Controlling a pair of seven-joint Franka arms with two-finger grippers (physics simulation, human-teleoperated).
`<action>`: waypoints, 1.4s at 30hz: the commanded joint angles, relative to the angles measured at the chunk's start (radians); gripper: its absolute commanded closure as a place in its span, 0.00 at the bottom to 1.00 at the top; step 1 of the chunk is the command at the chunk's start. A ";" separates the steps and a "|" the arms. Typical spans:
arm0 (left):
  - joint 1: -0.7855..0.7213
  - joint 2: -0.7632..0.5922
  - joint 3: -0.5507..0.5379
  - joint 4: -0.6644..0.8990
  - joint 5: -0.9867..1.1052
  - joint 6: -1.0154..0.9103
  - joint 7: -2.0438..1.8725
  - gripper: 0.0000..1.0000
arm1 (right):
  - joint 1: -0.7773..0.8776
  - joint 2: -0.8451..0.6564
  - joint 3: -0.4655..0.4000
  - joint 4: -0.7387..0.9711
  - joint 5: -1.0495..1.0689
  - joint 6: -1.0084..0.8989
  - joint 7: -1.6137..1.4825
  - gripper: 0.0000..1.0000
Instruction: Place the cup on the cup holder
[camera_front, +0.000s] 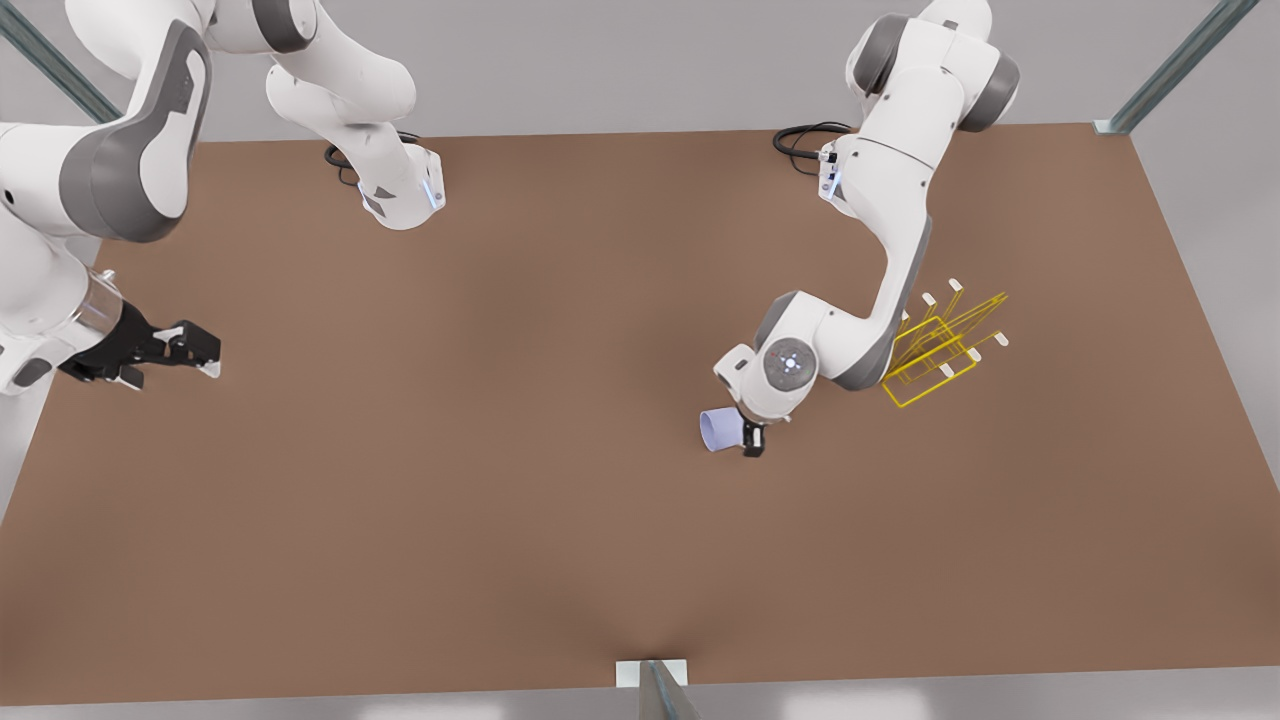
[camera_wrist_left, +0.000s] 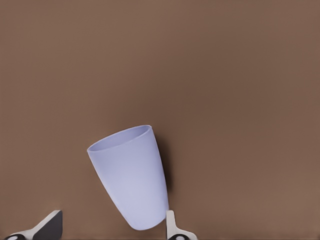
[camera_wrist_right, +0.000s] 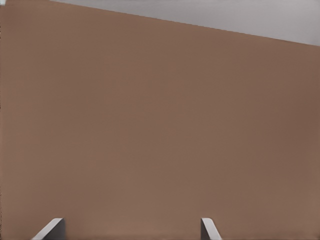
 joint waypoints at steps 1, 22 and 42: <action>0.001 -0.005 0.003 -0.012 -0.004 -0.006 -0.048 0.00 | -0.005 0.006 0.000 0.002 0.004 -0.013 0.060 0.00; -0.002 0.036 0.003 -0.029 -0.077 0.041 -0.396 0.00 | -0.020 -0.003 -0.038 0.008 0.064 0.005 0.063 0.00; -0.011 0.143 0.001 0.001 -0.071 0.119 -0.399 0.00 | -0.005 0.001 -0.018 0.034 0.006 0.022 0.063 0.00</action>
